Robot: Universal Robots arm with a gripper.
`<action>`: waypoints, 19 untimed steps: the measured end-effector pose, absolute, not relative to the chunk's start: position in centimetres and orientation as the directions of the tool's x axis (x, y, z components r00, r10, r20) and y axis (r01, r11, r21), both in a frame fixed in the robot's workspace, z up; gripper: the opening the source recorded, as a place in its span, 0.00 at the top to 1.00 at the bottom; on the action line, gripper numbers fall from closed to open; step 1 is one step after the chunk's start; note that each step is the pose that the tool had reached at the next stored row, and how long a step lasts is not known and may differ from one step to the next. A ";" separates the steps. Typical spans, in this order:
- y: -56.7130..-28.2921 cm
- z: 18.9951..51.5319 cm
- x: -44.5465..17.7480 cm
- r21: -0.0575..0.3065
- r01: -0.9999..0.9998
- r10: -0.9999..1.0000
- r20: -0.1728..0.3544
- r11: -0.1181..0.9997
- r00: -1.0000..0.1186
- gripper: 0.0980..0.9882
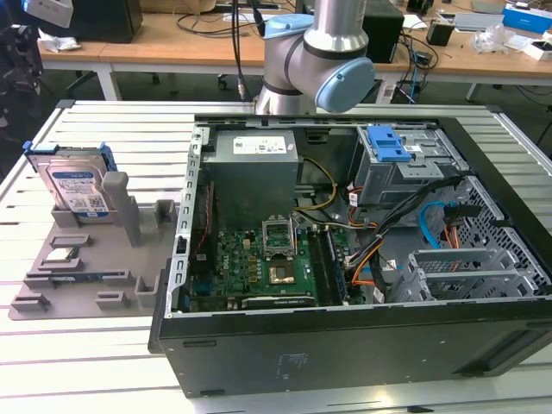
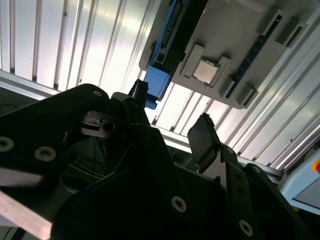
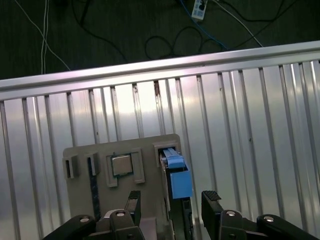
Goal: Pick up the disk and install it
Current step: 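Pick up the disk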
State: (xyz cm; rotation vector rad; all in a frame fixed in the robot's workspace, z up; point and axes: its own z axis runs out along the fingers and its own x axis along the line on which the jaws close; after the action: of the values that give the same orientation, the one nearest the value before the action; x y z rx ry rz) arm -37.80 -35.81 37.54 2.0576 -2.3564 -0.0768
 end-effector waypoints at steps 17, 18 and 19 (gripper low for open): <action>-34.4 34.2 -37.6 0.045 -0.998 -0.999 -0.020 0.039 -0.040 0.44; -33.9 33.6 -37.6 0.044 -0.999 -0.999 -0.018 0.030 -0.031 0.44; -33.9 33.4 -37.6 0.045 -0.999 -1.000 -0.017 0.025 -0.026 0.44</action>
State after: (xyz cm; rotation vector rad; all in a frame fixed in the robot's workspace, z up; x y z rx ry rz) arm -37.56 -33.93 33.42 2.1794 -2.2355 -0.0685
